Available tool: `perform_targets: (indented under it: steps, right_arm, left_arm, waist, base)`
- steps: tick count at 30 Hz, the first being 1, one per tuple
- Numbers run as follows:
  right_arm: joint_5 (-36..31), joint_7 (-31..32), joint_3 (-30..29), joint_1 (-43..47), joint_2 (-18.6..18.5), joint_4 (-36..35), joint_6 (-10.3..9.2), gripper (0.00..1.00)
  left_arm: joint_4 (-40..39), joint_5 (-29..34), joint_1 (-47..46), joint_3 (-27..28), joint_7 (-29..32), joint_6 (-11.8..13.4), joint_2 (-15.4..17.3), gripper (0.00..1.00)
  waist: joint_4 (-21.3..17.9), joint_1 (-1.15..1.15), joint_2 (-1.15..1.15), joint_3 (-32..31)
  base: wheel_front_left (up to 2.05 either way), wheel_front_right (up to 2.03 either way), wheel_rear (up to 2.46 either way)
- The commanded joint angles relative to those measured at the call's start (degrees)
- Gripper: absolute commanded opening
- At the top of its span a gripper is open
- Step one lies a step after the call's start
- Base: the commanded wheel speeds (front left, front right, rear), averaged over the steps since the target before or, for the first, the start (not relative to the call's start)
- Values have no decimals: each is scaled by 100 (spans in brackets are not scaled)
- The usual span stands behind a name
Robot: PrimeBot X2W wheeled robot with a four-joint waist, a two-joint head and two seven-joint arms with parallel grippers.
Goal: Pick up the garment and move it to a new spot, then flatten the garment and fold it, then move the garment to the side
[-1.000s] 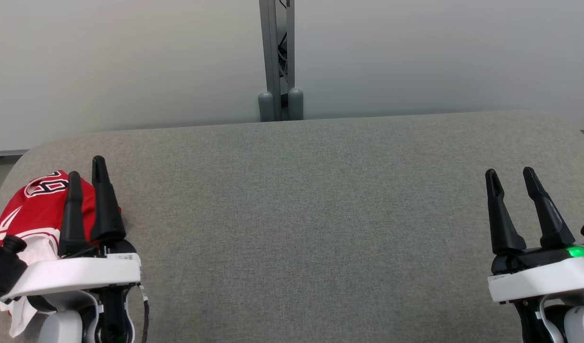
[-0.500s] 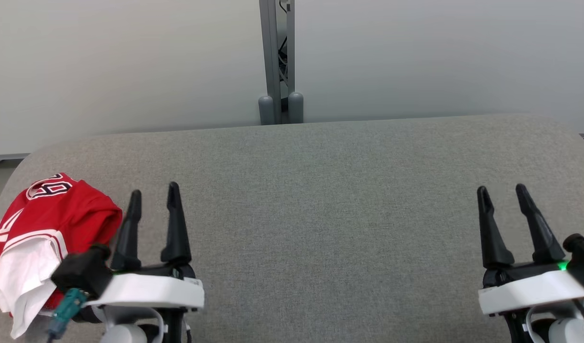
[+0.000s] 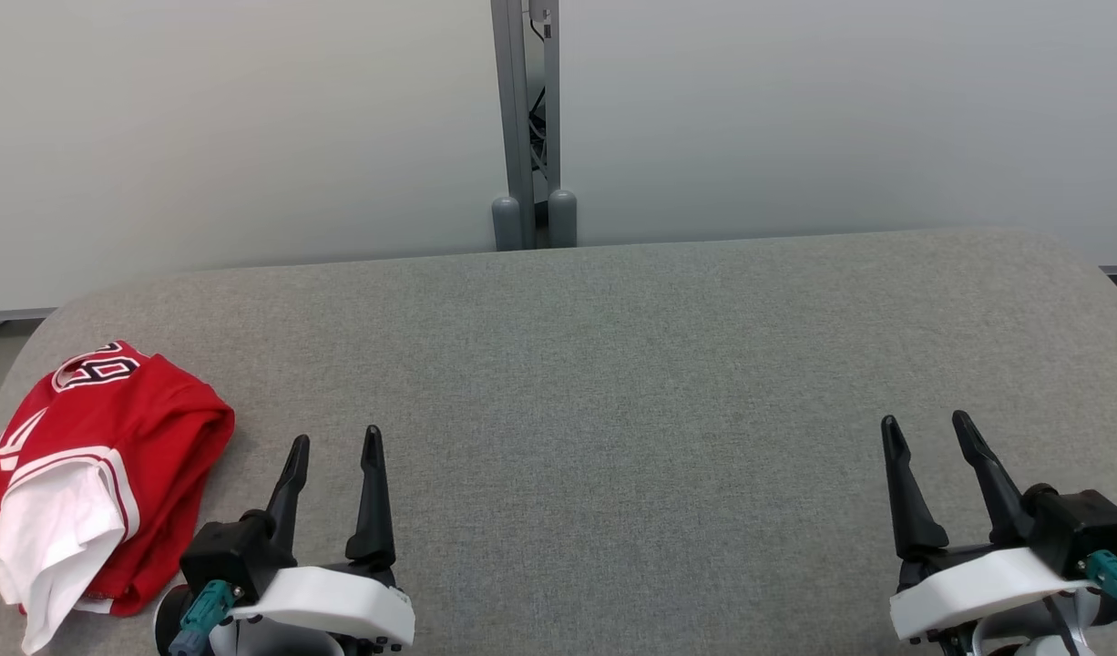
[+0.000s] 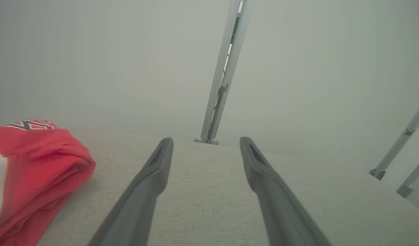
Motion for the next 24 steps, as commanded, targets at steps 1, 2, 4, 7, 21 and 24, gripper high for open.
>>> perform_targets:
  steps: [1,2,4,7,21,24]
  right_arm:
    - [-194,-64,32,-20,-32,49,0,100]
    - [-232,-82,39,-31,-33,86,0,100]
    - [-327,-97,50,-58,-33,153,0,100]
    - [-440,-146,63,-89,-36,203,0,100]
    - [-658,-308,141,-95,-47,437,0,100]
    - [-726,-334,165,-131,-52,531,-1,100]
  left_arm:
    - [49,161,23,40,-52,54,33,100]
    - [81,200,24,52,-65,78,33,100]
    - [127,291,24,55,-87,123,35,100]
    - [128,417,37,42,-123,175,37,100]
    - [429,602,78,3,-257,49,43,100]
    - [525,667,58,12,-287,14,43,100]
  waist:
    - [-3,0,0,-7]
    - [-6,0,0,-10]
    - [-10,0,0,-16]
    - [-16,0,0,-28]
    - [-26,0,0,-75]
    - [-32,0,0,-87]
  base:
    - [0,0,0]
    - [0,0,0]
    - [0,0,0]
    - [0,0,0]
    - [0,0,0]
    - [0,0,0]
